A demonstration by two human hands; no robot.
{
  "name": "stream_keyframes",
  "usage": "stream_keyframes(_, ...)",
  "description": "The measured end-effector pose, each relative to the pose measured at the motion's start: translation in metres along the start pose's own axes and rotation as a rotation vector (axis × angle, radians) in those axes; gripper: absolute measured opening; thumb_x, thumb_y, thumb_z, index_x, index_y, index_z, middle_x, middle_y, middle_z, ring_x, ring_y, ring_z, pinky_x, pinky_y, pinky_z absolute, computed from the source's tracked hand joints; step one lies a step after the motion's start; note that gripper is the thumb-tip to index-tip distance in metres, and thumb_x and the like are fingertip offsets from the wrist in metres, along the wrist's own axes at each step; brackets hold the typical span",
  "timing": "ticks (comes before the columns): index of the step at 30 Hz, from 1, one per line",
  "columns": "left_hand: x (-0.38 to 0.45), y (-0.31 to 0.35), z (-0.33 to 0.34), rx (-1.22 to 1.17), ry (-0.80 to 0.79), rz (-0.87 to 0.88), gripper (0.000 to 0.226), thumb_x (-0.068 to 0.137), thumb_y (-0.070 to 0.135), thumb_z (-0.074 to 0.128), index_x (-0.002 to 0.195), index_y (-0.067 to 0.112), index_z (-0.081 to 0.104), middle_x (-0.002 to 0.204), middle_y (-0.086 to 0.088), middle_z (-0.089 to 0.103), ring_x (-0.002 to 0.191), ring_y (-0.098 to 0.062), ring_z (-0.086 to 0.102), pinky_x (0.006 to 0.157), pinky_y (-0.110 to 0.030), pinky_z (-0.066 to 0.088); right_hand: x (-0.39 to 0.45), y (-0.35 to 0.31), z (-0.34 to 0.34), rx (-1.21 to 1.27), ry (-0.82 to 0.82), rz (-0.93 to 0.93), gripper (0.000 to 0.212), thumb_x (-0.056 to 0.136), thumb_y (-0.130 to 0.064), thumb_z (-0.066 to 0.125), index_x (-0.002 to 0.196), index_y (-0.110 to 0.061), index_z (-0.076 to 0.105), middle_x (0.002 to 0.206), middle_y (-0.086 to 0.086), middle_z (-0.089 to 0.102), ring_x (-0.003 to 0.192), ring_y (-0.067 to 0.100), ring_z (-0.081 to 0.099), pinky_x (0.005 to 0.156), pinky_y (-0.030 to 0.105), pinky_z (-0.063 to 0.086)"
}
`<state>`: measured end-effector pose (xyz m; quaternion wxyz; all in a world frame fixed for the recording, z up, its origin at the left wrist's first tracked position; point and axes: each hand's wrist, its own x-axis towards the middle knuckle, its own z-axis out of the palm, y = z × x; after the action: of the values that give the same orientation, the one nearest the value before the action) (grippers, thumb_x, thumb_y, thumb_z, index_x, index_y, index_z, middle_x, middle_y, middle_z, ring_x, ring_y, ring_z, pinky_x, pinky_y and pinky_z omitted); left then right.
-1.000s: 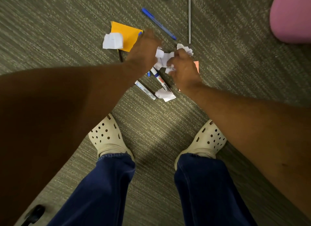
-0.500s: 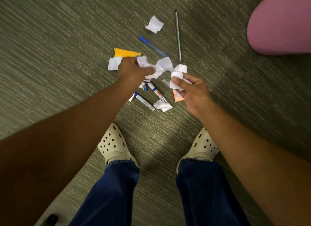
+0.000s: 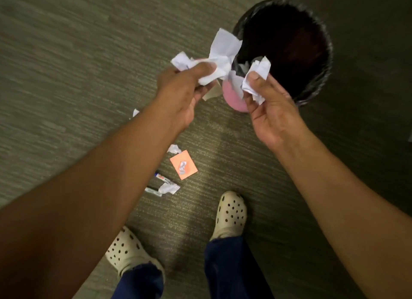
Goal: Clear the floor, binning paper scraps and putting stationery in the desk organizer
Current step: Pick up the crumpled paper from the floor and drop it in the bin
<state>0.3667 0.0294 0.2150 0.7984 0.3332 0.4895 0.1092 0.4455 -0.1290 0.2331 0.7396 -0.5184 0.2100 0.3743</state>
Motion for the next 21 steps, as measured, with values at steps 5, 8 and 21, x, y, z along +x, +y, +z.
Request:
stream_keyframes(5,0.013,0.008,0.095,0.066,-0.066,-0.101,0.025,0.083,-0.012,0.075,0.104,-0.002,0.066,0.086,-0.013,0.076,0.062,-0.018,0.077,0.056,-0.026,0.062,0.028,-0.06,-0.004,-0.016,0.184,-0.085,0.035,0.092,0.005,0.072,0.127,0.003,0.067,0.125,0.024,0.073,0.117,0.036,0.072,0.104,0.046,0.058)
stream_keyframes(8,0.023,-0.003,0.127,0.213,-0.116,-0.147,0.019,0.09,-0.005,0.072,0.105,0.002,0.064,0.095,-0.011,0.071,0.084,-0.019,0.073,0.064,-0.03,0.066,0.049,-0.072,-0.009,-0.13,0.269,-0.059,0.028,0.092,0.006,0.072,0.119,0.001,0.068,0.101,0.018,0.075,0.087,0.027,0.073,0.092,0.041,0.063)
stream_keyframes(21,0.019,-0.006,0.084,0.251,-0.074,-0.164,0.032,0.104,0.025,0.053,0.13,0.008,0.059,0.104,-0.006,0.069,0.086,-0.021,0.07,0.066,-0.04,0.066,0.059,-0.032,-0.029,-0.434,0.361,-0.155,0.015,0.098,-0.004,0.058,0.095,-0.014,0.068,0.089,0.009,0.07,0.067,0.016,0.066,0.061,0.032,0.061)
